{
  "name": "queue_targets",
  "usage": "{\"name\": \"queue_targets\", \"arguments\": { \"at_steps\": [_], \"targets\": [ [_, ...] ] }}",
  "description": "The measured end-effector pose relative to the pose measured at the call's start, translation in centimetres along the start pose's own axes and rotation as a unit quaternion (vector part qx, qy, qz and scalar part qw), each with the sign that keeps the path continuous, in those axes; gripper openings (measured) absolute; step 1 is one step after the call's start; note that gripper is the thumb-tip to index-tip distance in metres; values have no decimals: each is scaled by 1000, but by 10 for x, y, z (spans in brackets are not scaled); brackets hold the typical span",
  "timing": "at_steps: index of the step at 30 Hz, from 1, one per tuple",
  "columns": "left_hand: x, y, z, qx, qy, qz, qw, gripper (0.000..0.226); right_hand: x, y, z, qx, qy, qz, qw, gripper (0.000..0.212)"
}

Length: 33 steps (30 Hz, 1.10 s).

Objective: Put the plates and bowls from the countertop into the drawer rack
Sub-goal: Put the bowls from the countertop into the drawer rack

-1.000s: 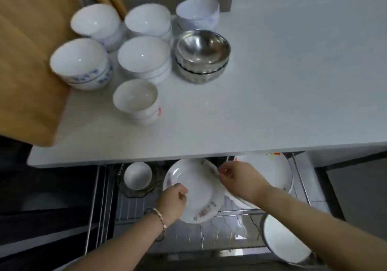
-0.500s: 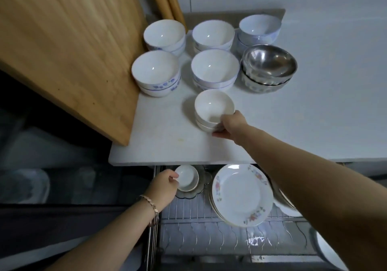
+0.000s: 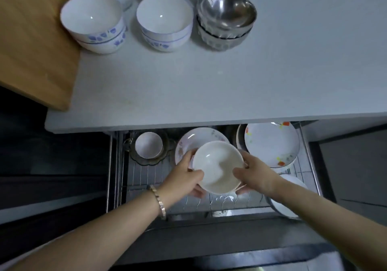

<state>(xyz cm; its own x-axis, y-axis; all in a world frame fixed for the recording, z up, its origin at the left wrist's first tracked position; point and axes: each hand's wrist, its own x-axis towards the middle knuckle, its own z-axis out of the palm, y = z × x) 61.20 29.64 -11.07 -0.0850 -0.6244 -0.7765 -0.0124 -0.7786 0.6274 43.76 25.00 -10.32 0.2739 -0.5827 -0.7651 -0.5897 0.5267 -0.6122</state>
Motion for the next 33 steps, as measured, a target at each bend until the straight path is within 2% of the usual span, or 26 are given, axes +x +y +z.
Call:
{"name": "queue_targets", "arguments": {
  "at_steps": [3, 6, 8, 11, 16, 19, 21, 23, 26, 29, 33],
  "targets": [
    [20, -36, 32, 13, -11, -41, 999, 51, 9, 47, -4, 1, -1, 60, 998, 42],
    [43, -66, 57, 24, -15, -91, 995, 53, 26, 94, -3, -6, 8, 87, 996, 47],
    [58, -84, 68, 28, -17, -135, 990, 56, 41, 123, 0, -55, 24, 97, 994, 50],
    [80, -105, 74, 55, 2, -173, 983, 48, 67, 158, 5, -115, 38, 116, 986, 54],
    [106, -125, 45, 173, 125, -161, 964, 32, 103, 192, 18, -196, 16, 128, 972, 57],
    [112, -136, 26, 174, 156, -179, 956, 37, 116, 205, 32, -192, 2, 140, 971, 58],
    [113, -141, 20, 172, 161, -178, 955, 33, 121, 212, 39, -186, 1, 135, 973, 58],
    [113, -147, 16, 187, 159, -168, 955, 20, 123, 216, 41, -188, 2, 126, 974, 56],
    [110, -152, 16, 194, 160, -169, 953, 31, 122, 217, 38, -193, -3, 118, 974, 55],
    [108, -154, 19, 180, 153, -177, 956, 15, 121, 216, 36, -191, -10, 112, 975, 55],
    [111, -157, 23, 151, 140, -179, 962, 28, 127, 209, 46, -205, 1, 106, 973, 56]
  ]
}}
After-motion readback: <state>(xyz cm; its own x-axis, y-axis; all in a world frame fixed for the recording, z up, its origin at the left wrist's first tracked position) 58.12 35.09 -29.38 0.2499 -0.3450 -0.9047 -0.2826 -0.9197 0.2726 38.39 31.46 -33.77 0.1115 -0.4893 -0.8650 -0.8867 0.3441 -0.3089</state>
